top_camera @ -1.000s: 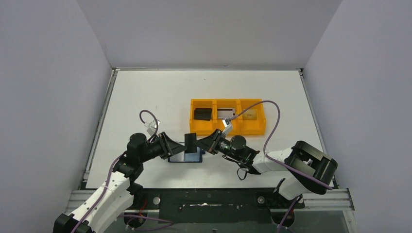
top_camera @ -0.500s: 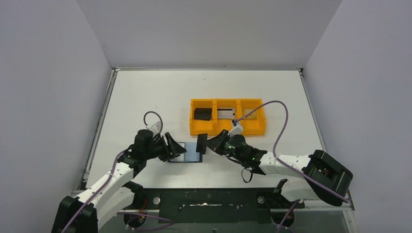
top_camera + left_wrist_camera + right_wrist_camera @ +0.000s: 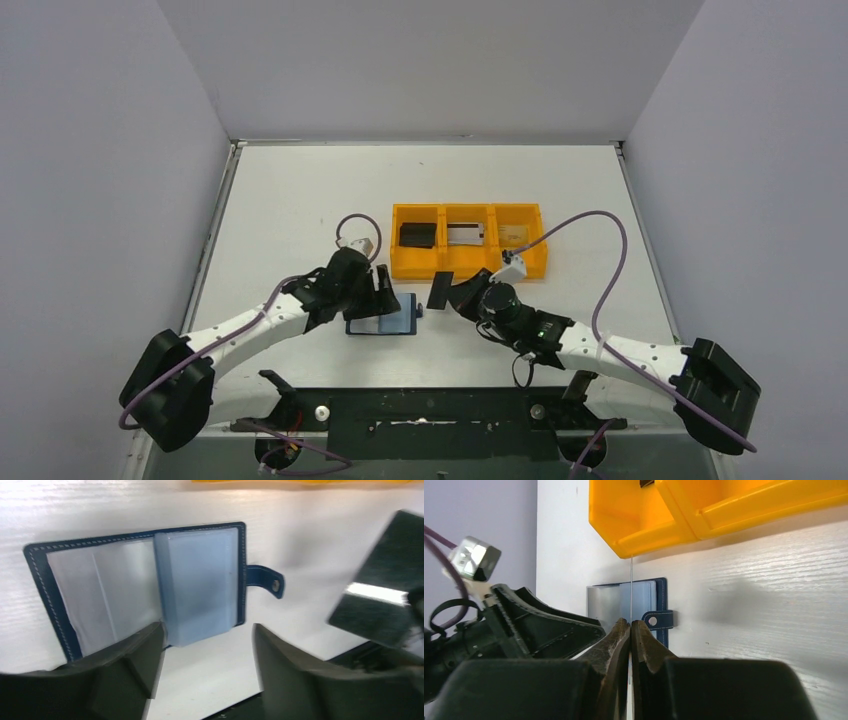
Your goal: Take the credit cards out of the card holder
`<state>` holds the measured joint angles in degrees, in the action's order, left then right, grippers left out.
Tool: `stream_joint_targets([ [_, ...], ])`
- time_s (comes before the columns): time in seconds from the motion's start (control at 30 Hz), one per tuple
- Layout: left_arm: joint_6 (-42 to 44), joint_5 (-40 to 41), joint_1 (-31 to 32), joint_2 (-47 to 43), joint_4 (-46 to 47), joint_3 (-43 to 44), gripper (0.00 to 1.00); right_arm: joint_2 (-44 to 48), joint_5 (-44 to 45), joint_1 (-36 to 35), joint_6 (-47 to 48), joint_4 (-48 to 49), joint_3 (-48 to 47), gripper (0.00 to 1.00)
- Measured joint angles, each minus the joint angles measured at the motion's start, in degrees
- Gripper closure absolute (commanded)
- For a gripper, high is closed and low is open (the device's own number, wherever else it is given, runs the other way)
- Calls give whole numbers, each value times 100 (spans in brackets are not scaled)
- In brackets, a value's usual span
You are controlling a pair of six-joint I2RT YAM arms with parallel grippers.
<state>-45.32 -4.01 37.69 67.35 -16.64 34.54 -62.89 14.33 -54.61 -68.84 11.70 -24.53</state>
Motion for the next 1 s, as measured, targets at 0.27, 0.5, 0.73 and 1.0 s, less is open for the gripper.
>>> stream_joint_targets([
  [0.27,286,758,407,710,-343,490,9,625,542,-133,-48,-586,2,100],
  [0.5,328,1167,699,1375,-503,839,12,968,752,-142,-122,-839,85,100],
  [0.73,315,1506,1001,1954,-686,1152,16,1012,800,-162,-138,-1012,131,100],
  [1.0,293,2026,1239,2350,-933,1469,48,1091,802,-173,-160,-1113,214,100],
])
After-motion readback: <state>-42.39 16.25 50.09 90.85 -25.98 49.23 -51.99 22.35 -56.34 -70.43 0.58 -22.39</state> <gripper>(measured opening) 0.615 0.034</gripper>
